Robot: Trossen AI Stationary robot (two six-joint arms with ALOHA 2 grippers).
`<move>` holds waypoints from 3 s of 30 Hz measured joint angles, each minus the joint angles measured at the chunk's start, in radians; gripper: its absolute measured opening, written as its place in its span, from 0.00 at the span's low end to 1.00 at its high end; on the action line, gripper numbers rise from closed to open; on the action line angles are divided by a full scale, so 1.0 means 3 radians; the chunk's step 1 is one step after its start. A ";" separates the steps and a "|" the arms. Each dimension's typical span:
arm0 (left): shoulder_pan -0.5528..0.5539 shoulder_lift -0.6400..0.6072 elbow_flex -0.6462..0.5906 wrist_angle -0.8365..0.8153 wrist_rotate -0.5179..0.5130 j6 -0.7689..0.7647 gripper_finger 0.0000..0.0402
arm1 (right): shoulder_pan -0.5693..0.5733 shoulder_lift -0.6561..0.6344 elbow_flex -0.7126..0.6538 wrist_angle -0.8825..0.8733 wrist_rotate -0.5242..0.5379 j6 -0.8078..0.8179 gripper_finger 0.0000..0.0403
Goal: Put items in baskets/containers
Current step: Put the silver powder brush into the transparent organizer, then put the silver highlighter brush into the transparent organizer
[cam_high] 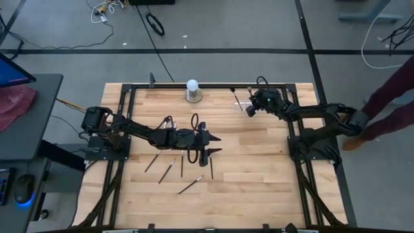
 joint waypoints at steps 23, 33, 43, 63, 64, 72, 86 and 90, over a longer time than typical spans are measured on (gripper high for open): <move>-0.0027 -0.0057 0.0002 -0.0015 -0.0073 0.0077 0.49 | 0.0228 -0.0792 -0.0010 -0.0038 -0.0017 -0.0144 0.46; -0.0314 -0.0538 0.0004 -0.1251 -0.0986 -0.0084 0.49 | 0.1363 -0.1089 -0.0009 -0.0093 0.0002 -0.0024 0.45; -0.0778 -0.0699 0.0003 -0.3499 -0.1905 -0.1999 0.49 | 0.2838 -0.0487 -0.0008 0.0254 0.0629 0.0561 0.41; -0.0525 -0.1912 -0.2008 -0.2788 -0.2181 -0.3970 0.50 | 0.3292 0.0702 -0.0004 0.1920 0.0895 0.0385 0.41; -0.0427 -0.1963 -0.2153 -0.2467 -0.2155 -0.3825 0.52 | 0.3292 0.0702 -0.0004 0.1924 0.0895 0.0385 0.41; 0.0058 -0.1955 -0.2682 -0.1218 -0.1901 -0.3138 0.63 | 0.3291 0.0702 -0.0004 0.1970 0.0895 0.0411 0.41; 0.0084 -0.1312 -0.2682 -0.0793 -0.1984 -0.2986 0.54 | 0.3291 0.0702 -0.0004 0.1973 0.0892 0.0498 0.41; 0.0081 -0.1098 -0.2676 -0.0713 -0.2081 -0.3059 0.49 | 0.3291 0.0702 -0.0004 0.1969 0.0892 0.0498 0.41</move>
